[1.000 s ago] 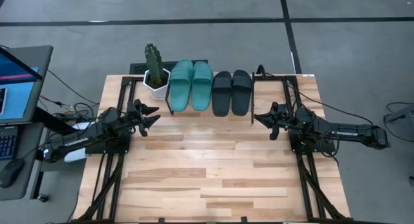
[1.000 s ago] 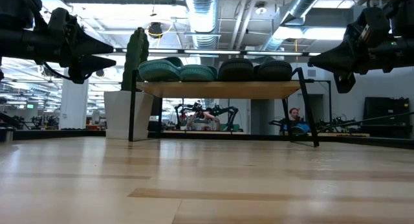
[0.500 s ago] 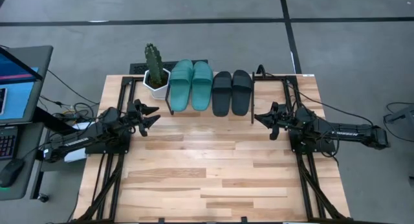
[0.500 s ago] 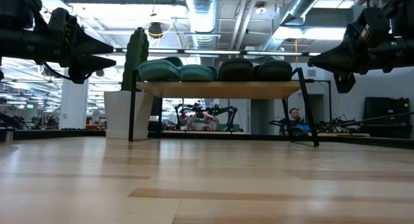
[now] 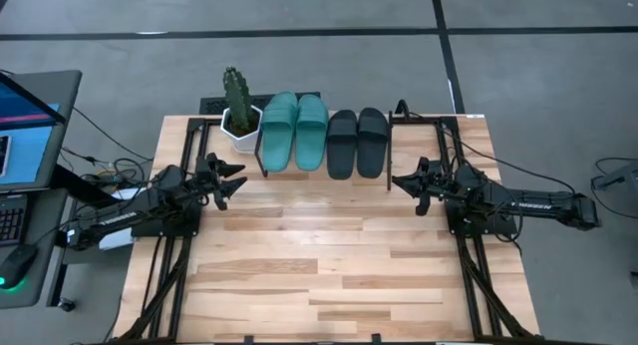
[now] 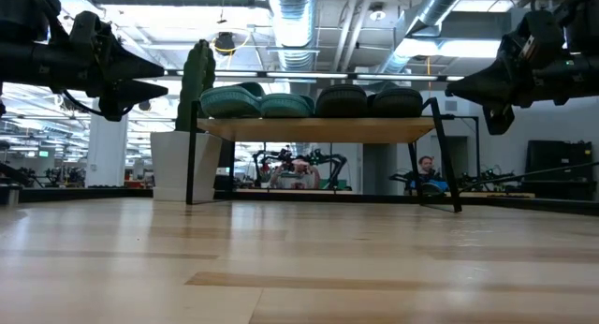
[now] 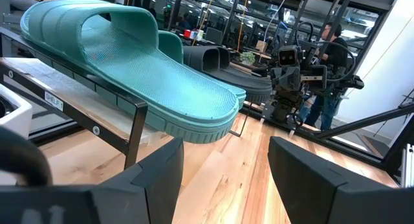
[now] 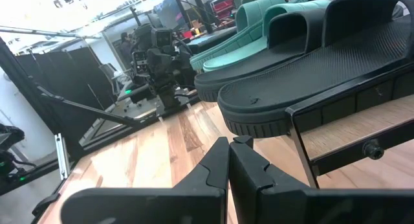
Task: Pick and place slides into the shelf
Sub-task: Return to Home Position
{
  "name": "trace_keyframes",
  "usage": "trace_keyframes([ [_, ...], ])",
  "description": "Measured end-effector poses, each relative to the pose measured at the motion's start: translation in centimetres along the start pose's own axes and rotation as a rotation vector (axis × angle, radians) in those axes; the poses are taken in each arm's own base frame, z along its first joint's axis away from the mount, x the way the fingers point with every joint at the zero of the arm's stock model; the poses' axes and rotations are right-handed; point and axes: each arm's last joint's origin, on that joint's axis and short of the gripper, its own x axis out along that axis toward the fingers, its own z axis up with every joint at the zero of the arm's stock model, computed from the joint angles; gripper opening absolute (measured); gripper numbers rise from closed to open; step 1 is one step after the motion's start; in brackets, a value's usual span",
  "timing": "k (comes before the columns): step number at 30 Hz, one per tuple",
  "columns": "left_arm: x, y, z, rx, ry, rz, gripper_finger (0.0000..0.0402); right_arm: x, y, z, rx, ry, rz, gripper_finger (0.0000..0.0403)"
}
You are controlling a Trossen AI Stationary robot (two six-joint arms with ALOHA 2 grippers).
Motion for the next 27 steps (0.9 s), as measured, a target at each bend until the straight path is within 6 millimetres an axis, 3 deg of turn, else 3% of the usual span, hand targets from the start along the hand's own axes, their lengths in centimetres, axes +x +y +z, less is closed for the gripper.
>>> trace_keyframes([
  [12, 0.0, -0.3, -0.1, -0.002, 0.005, -0.011, 0.0212, 0.0, 0.0, 0.0, 0.0, 0.001, 0.0, 0.0],
  [19, -0.2, -1.9, -0.6, -0.01, 0.047, -0.162, 0.0212, 0.0, 0.0, 0.0, 0.0, 0.0, 0.0, 0.0],
  [27, -0.3, -2.3, -0.7, -0.011, 0.064, -0.209, 0.0212, 0.0, 0.0, 0.0, 0.0, 0.0, 0.0, 0.0],
])
